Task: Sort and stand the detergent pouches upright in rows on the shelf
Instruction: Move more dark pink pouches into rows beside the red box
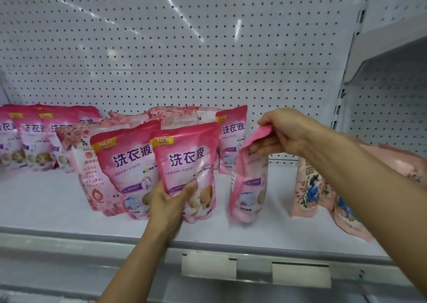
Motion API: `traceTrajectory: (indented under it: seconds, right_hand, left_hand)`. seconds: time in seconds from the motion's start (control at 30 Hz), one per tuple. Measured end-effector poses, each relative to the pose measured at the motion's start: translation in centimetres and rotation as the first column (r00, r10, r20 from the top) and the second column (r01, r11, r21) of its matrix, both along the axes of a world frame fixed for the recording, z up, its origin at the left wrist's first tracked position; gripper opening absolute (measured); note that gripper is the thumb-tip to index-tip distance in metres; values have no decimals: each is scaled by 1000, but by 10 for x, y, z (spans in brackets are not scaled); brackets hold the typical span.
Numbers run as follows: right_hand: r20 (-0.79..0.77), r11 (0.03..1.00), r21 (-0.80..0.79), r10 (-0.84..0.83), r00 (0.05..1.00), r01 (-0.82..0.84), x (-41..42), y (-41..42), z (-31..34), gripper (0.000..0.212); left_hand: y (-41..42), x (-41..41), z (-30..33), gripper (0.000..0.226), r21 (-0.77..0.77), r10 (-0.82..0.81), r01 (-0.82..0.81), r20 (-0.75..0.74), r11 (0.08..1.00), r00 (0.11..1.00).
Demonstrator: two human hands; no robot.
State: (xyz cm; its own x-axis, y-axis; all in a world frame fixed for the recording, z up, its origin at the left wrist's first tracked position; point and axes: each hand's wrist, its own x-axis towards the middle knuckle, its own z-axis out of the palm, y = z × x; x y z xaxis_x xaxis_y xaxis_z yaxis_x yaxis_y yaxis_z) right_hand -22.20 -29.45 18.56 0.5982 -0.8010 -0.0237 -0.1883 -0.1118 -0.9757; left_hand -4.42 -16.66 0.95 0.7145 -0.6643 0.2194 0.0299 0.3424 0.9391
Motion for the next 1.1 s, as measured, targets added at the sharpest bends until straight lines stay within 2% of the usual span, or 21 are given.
traceTrajectory:
  seconds: [0.2, 0.23, 0.3, 0.37, 0.43, 0.53, 0.6, 0.7, 0.73, 0.8, 0.9, 1.0, 1.1]
  right_hand:
    - [208, 995, 98, 16, 978, -37, 9, 16, -37, 28]
    - [206, 998, 58, 25, 978, -37, 5, 17, -40, 31]
    - [161, 989, -142, -15, 987, 39, -7, 17, -50, 35]
    - [135, 904, -386, -145, 980, 187, -19, 16, -72, 32]
    - [122, 851, -467, -206, 971, 240, -26, 19, -97, 33]
    - [82, 903, -387, -167, 983, 186, -22, 15, -128, 71]
    - [111, 961, -245, -103, 988, 128, -18, 6, -137, 93]
    - [173, 996, -79, -27, 985, 41, -18, -8, -147, 112]
    - [171, 997, -72, -10, 985, 22, -19, -7, -148, 107]
    - [159, 994, -110, -8, 987, 26, -19, -3, -152, 84]
    - [226, 985, -158, -32, 974, 69, -17, 5, -161, 63]
    - [261, 988, -151, 18, 965, 22, -18, 10, -167, 62]
    - [262, 985, -170, 37, 964, 8, -17, 13, -168, 69]
  left_hand:
    - [0, 0, -1, 45, -1, -13, 13, -25, 1000, 1000]
    - [0, -1, -1, 45, 3, -16, 16, -31, 1000, 999]
    - [1, -1, -1, 44, 8, -19, 19, -33, 1000, 999]
    - [1, 0, -1, 43, 7, -15, 15, -45, 1000, 999]
    - [0, 0, -1, 44, -1, -16, 16, -57, 1000, 998]
    - [2, 1, -1, 51, -3, -24, 24, -56, 1000, 998]
    - [3, 0, 1, 57, 2, -30, 30, -51, 1000, 998]
    - [4, 0, 1, 51, 11, -39, 40, -39, 999, 998]
    - [5, -1, 2, 50, 19, -40, 41, -34, 999, 999]
    - [6, -2, 3, 58, 43, -47, 48, -21, 998, 999]
    - [6, -5, 7, 69, 112, -36, 33, 25, 993, 999]
    - [4, -6, 7, 66, 179, 2, -14, 66, 984, 998]
    - [2, -8, 7, 59, 166, 33, -42, 57, 985, 998]
